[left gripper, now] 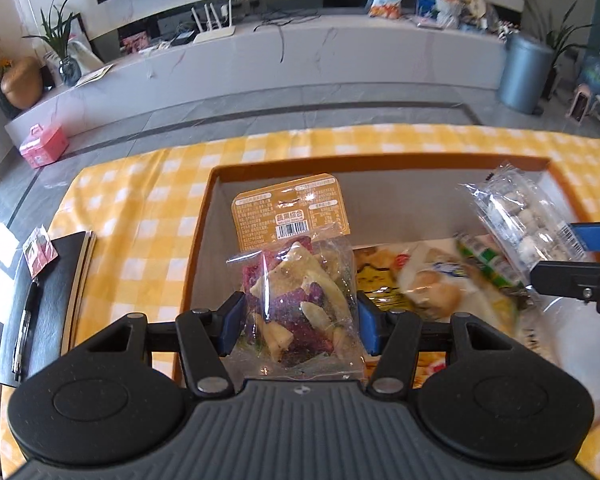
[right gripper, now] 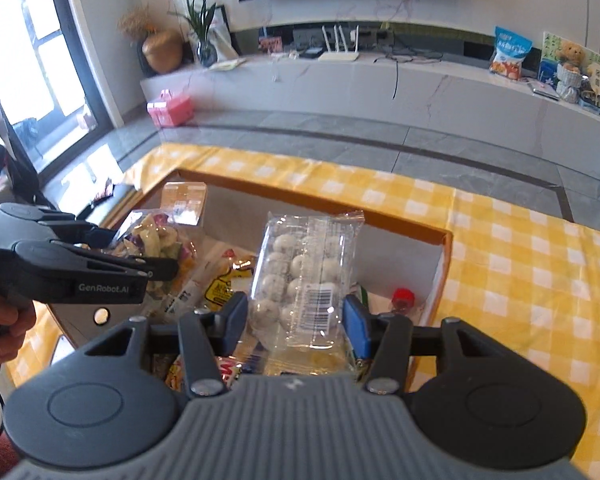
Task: Organize snacks
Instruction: 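Lift both packs and carry them over the orange box, lowering inside, then open both tools to drop the packs into the box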
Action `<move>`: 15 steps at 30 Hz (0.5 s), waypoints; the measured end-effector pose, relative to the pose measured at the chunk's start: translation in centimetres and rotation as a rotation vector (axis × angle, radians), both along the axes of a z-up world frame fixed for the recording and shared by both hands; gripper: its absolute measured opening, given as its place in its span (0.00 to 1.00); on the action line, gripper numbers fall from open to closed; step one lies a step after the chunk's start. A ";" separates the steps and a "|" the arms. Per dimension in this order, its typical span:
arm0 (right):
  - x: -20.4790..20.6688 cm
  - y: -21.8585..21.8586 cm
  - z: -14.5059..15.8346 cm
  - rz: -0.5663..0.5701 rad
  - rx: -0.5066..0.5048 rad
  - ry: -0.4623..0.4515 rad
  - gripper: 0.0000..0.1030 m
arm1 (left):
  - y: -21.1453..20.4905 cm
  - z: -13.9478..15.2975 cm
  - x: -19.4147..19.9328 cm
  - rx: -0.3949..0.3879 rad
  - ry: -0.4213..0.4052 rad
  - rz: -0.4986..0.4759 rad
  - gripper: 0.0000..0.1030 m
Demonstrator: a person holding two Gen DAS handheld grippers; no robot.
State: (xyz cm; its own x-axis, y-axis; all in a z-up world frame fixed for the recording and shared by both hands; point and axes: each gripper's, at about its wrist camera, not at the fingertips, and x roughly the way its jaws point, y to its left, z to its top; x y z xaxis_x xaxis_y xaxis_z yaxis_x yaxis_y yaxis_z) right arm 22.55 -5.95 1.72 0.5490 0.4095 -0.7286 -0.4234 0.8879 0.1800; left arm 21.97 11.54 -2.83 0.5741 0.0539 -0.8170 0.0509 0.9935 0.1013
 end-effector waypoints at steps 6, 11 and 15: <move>4.2 1.2 -1.6 0.002 -0.031 0.088 0.50 | 0.8 -0.6 0.4 -0.011 0.014 0.010 0.64; 5.4 2.2 -3.1 0.016 -0.031 0.147 0.50 | -0.2 -0.9 0.2 0.018 0.020 -0.031 0.65; 4.7 2.4 -3.2 0.019 -0.012 0.148 0.50 | -0.3 -0.8 -0.3 0.003 -0.008 -0.041 0.72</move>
